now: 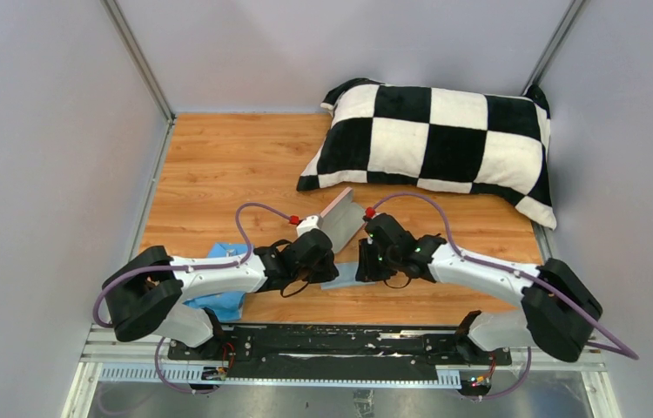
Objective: Organize the sunglasses
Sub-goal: Fold the glasses cleaning cloth at the center of the board.
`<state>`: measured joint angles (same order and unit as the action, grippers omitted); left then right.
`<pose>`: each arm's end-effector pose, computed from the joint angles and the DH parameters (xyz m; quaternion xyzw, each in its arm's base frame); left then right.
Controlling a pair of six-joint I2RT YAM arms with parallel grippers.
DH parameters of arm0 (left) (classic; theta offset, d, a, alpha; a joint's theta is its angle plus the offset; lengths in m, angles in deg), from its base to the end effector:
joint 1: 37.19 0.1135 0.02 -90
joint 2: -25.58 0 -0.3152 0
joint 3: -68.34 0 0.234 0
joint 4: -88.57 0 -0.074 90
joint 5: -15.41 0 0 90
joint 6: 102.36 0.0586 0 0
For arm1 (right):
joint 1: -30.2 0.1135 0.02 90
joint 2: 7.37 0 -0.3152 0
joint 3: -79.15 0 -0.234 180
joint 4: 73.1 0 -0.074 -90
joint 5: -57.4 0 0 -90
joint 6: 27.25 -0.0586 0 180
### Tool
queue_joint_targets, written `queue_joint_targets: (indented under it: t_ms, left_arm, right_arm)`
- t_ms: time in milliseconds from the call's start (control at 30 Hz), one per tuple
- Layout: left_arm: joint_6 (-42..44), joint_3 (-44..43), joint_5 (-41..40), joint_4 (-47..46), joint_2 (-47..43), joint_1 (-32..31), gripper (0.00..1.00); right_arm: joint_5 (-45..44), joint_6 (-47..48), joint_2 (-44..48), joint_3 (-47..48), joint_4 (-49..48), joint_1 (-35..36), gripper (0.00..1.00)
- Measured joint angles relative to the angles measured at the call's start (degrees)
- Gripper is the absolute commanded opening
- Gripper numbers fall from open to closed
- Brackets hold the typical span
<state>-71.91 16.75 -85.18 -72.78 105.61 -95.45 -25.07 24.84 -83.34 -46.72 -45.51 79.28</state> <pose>0.1464 -0.2161 0.2161 -0.0442 0.9263 -0.2675 0.2616 0.1558 0.1914 0.2319 -0.1137 0.9293 0.2828 0.2086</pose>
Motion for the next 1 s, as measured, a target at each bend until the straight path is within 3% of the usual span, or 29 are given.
queue_joint_targets:
  t_ms: [100,267,800,1000]
  left_arm:
    - [0.1,0.0,-0.4,1.2,-0.2,0.0,0.26]
    - [0.2,0.0,0.2,2.1,-1.4,0.0,0.28]
    - [-2.4,1.9,5.7,-2.6,4.3,0.0,0.25]
    - [-2.1,2.1,5.5,-1.7,3.6,0.0,0.26]
  right_arm:
    - [-0.1,0.2,5.2,-0.6,2.4,-0.1,0.22]
    - [-1.4,0.7,8.5,-0.6,3.0,-1.0,0.07]
    - [-1.6,1.2,-3.7,-2.5,-0.9,-2.5,0.0]
    - [-1.7,1.9,-3.1,-2.5,-0.6,-3.0,0.0]
